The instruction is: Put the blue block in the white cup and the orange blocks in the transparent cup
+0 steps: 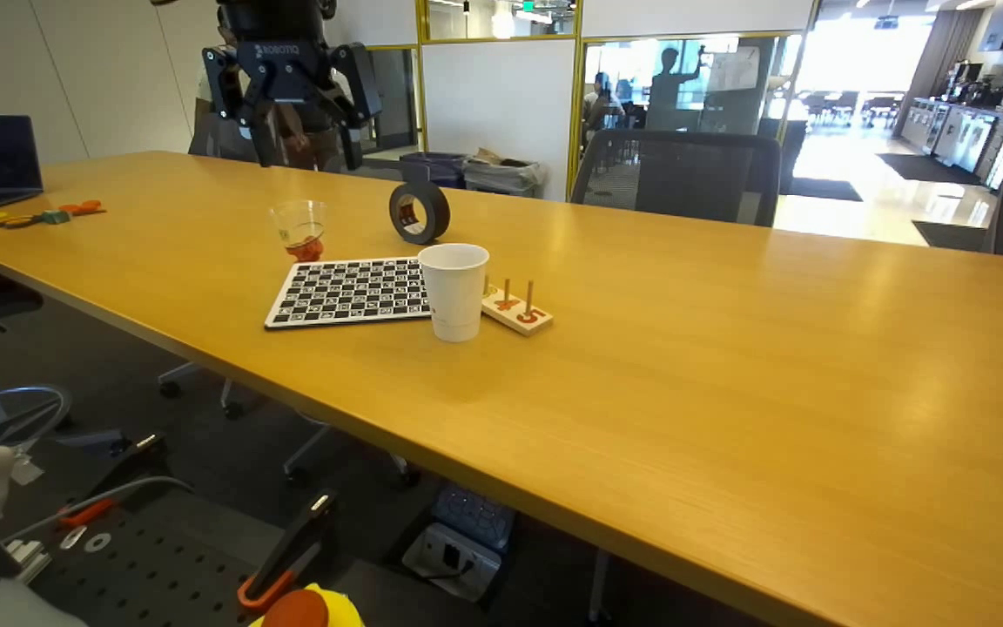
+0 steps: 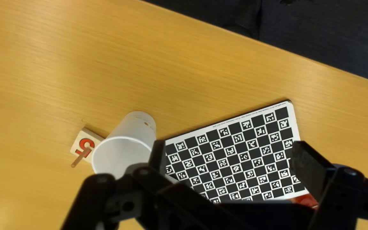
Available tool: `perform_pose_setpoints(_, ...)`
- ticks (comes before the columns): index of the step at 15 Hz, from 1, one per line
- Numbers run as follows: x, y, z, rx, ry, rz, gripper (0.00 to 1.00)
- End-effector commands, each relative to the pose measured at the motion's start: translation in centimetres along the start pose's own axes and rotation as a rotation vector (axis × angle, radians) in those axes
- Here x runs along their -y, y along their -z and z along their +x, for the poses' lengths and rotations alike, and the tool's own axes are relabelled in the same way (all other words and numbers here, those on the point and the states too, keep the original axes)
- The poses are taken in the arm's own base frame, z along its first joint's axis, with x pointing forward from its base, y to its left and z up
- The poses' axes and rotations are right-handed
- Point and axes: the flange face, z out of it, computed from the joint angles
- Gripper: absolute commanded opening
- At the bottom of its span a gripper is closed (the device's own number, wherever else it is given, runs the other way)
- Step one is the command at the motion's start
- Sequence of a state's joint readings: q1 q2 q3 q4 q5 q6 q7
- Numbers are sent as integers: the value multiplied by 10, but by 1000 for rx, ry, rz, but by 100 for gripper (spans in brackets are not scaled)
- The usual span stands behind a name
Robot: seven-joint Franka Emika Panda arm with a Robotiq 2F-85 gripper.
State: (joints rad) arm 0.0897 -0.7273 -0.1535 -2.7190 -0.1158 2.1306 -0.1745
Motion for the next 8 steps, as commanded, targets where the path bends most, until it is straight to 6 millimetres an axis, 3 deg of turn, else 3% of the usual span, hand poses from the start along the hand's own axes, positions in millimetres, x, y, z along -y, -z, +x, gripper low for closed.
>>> perform_pose_setpoints(1, -5, 0, 10, 53, -16, 46, 100)
perform_pose_setpoints(8, -1, -14, 3, 78, -21, 28, 100)
